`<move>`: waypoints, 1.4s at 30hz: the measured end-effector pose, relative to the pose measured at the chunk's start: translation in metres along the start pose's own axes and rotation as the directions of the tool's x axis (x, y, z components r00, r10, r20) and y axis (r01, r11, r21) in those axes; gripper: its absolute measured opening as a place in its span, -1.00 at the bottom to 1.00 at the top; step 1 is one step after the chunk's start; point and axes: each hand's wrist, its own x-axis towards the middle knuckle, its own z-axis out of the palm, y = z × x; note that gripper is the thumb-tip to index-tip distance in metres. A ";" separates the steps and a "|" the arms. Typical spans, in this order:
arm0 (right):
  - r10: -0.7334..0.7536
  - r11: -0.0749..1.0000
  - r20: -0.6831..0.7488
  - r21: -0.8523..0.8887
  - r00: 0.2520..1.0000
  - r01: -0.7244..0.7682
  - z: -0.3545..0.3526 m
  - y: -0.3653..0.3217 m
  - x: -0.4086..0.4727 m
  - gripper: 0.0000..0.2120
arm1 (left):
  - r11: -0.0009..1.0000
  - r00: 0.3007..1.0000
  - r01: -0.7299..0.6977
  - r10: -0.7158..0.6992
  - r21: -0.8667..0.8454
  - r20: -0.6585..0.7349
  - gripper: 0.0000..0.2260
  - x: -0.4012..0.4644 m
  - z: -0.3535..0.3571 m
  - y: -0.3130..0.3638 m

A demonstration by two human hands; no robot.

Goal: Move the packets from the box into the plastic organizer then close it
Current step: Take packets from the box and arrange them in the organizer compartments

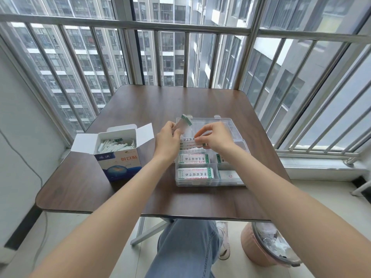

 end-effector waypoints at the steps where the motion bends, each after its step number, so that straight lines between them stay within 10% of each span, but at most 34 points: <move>1: -0.020 0.998 0.004 -0.060 1.000 0.020 0.002 0.000 0.000 -0.95 | 1.000 1.000 0.001 -0.001 -0.001 0.002 -0.88 0.000 0.000 -0.001; 15: -0.243 0.748 0.012 -0.634 0.970 0.196 0.018 -0.001 0.001 -0.89 | 0.999 0.996 0.027 -0.024 -0.030 0.088 -0.85 0.003 -0.003 -0.007; 19: -0.189 0.851 0.082 -0.483 0.978 0.205 0.010 -0.001 0.001 -0.84 | 0.991 0.996 0.034 -0.023 -0.129 0.084 -0.91 0.001 -0.009 -0.009; 25: -0.085 0.930 0.126 0.365 0.988 0.033 -0.015 -0.008 -0.008 -0.66 | 0.986 0.981 0.026 0.006 -0.165 0.194 -0.86 -0.002 -0.007 -0.004; 42: -0.166 0.866 -0.004 -0.479 0.986 0.144 0.001 0.006 0.000 -0.92 | 0.860 0.972 -0.147 0.035 0.489 0.231 -0.91 0.009 -0.004 -0.001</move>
